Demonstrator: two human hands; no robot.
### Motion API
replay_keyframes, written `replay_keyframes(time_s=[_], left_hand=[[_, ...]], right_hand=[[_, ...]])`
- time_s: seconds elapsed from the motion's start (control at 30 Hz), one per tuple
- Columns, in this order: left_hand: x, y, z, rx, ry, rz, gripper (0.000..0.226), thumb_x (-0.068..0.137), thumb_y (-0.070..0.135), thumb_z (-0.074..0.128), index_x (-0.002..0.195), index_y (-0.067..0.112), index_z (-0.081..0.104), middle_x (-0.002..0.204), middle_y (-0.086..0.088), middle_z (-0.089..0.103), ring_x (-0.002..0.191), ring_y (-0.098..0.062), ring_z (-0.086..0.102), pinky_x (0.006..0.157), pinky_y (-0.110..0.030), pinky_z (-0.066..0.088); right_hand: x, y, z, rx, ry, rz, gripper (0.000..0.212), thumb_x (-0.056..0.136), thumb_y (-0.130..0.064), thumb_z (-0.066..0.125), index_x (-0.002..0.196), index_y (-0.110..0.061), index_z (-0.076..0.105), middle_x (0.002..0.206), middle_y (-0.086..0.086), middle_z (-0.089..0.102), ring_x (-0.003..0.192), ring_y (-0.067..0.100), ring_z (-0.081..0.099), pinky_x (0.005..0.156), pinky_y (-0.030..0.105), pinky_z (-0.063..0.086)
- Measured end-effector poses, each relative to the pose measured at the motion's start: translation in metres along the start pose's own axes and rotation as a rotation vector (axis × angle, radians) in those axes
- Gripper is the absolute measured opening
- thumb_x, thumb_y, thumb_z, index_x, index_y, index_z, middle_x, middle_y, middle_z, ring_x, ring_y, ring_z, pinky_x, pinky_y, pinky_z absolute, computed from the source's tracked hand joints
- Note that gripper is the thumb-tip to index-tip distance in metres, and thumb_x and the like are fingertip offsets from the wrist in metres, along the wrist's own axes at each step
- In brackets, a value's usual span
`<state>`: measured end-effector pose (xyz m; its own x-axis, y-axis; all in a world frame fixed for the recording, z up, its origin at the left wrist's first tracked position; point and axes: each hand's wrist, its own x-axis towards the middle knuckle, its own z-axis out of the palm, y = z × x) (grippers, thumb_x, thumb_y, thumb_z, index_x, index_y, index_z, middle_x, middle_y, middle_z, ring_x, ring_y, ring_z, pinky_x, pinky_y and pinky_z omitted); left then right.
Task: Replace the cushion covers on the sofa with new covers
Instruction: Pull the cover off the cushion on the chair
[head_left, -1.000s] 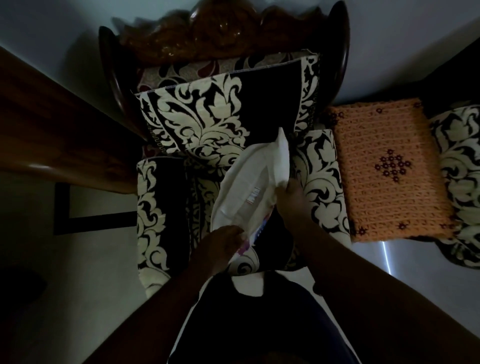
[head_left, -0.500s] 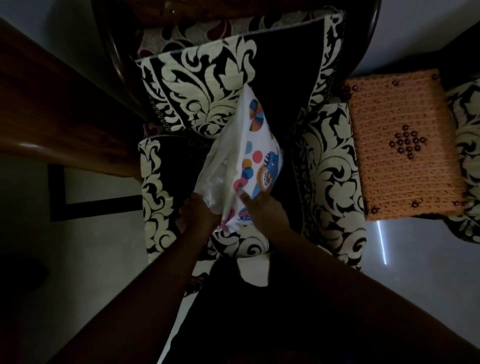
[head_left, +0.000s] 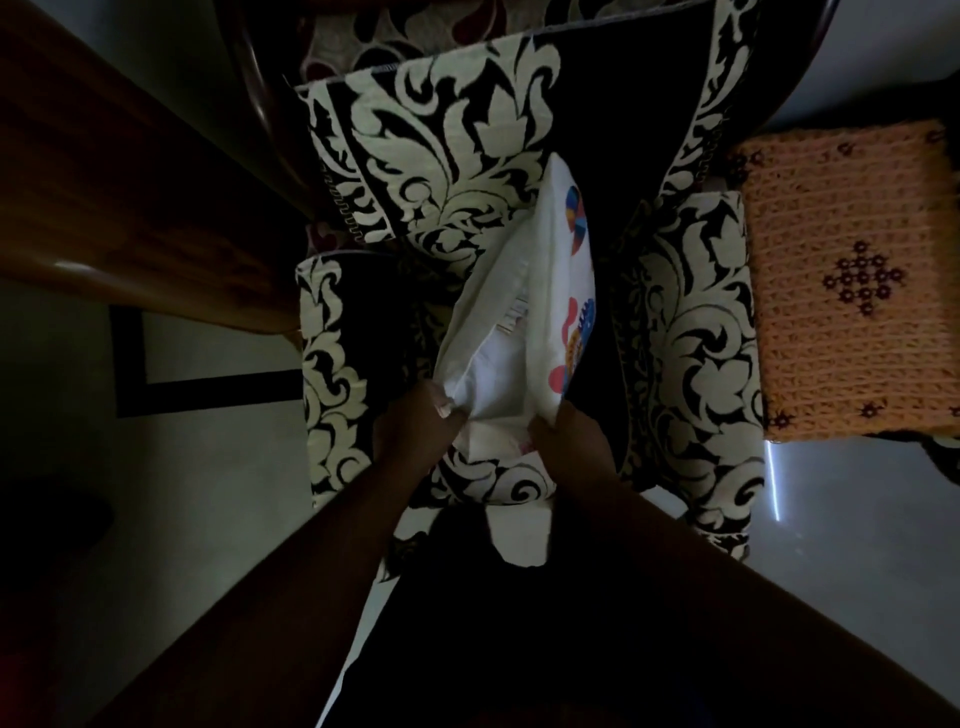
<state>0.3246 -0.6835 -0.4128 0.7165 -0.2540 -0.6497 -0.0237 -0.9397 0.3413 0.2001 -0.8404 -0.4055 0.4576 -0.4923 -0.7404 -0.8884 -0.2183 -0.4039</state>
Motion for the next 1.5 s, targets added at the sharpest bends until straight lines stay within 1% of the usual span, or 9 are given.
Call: replay_keyframes(time_s=[0.27,0.47,0.63,0.77,0.87,0.97,1.1,1.27,1.5], left_hand=[[-0.007,0.032,0.0,-0.129,-0.135,0.114,0.032,0.094,0.036,0.057,0.07,0.014,0.054,0.067,-0.004,0.059,0.067,-0.025,0.059,0.059,-0.036,0.044],[-0.001,0.028,-0.003,-0.271,-0.132,0.114,0.037,0.097,0.032,0.059,0.067,0.015,0.046,0.06,0.0,0.046,0.061,-0.019,0.05,0.059,-0.035,0.036],[-0.012,0.023,0.006,-0.051,-0.072,0.15,0.039,0.092,0.044,0.055,0.07,0.013,0.046,0.063,-0.004,0.054,0.065,-0.025,0.058,0.064,-0.036,0.047],[-0.02,0.021,0.014,0.171,-0.014,0.353,0.037,0.089,0.046,0.054,0.069,0.016,0.046,0.063,-0.004,0.057,0.067,-0.026,0.059,0.063,-0.036,0.048],[-0.023,0.031,0.013,0.411,-0.09,0.532,0.028,0.095,0.041,0.052,0.074,0.023,0.049,0.072,-0.003,0.062,0.083,-0.028,0.061,0.079,-0.04,0.047],[-0.026,0.047,0.009,0.67,-0.184,0.615,0.029,0.098,0.049,0.045,0.094,0.025,0.062,0.095,-0.001,0.068,0.108,-0.028,0.056,0.1,-0.046,0.036],[-0.009,0.066,0.01,0.542,0.139,0.744,0.057,0.093,0.064,0.043,0.122,0.02,0.063,0.127,-0.009,0.062,0.116,-0.033,0.057,0.094,-0.049,0.045],[0.045,0.108,0.015,0.419,0.042,0.534,0.087,0.096,0.069,0.043,0.162,0.021,0.011,0.164,-0.012,0.025,0.139,-0.031,0.042,0.103,-0.048,0.047],[0.06,0.141,0.044,0.603,0.121,0.513,0.08,0.096,0.062,0.048,0.161,0.024,0.021,0.132,-0.014,0.058,0.096,-0.029,0.067,0.07,-0.039,0.053]], right_hand=[[0.0,-0.013,0.026,0.381,-0.053,0.123,0.083,0.074,-0.048,0.086,0.126,-0.011,0.033,0.119,0.007,0.054,0.108,0.023,0.058,0.093,0.047,0.056],[0.022,0.031,0.023,0.112,-0.055,0.074,0.084,0.081,-0.028,0.081,0.144,-0.007,0.028,0.129,0.017,0.057,0.117,0.036,0.059,0.093,0.04,0.05],[0.042,0.061,0.004,-0.044,-0.086,0.152,0.1,0.083,-0.034,0.081,0.154,-0.003,0.017,0.146,0.025,0.046,0.132,0.042,0.049,0.105,0.047,0.043],[0.058,0.038,-0.015,0.189,0.037,0.047,0.125,0.056,-0.043,0.096,0.153,-0.009,0.025,0.147,0.016,0.041,0.138,0.033,0.042,0.111,0.048,0.042],[0.069,0.0,-0.039,0.385,0.176,-0.044,0.115,0.073,-0.055,0.083,0.158,-0.017,0.016,0.158,0.012,0.026,0.145,0.029,0.029,0.116,0.049,0.034],[0.09,-0.03,-0.061,0.36,0.275,-0.095,0.093,0.084,-0.065,0.067,0.152,-0.014,0.028,0.149,0.014,0.04,0.137,0.032,0.041,0.111,0.05,0.041],[0.107,-0.028,-0.081,0.193,0.235,-0.106,0.049,0.102,-0.042,0.054,0.136,-0.008,0.045,0.128,0.017,0.061,0.114,0.036,0.062,0.092,0.04,0.053],[0.108,-0.011,-0.079,0.013,0.208,-0.157,0.044,0.104,-0.038,0.051,0.135,-0.008,0.052,0.118,0.018,0.067,0.103,0.036,0.067,0.086,0.041,0.057],[0.134,-0.022,-0.108,0.177,0.362,-0.185,0.07,0.089,-0.059,0.064,0.139,-0.016,0.041,0.129,0.006,0.054,0.113,0.022,0.056,0.09,0.041,0.051]])
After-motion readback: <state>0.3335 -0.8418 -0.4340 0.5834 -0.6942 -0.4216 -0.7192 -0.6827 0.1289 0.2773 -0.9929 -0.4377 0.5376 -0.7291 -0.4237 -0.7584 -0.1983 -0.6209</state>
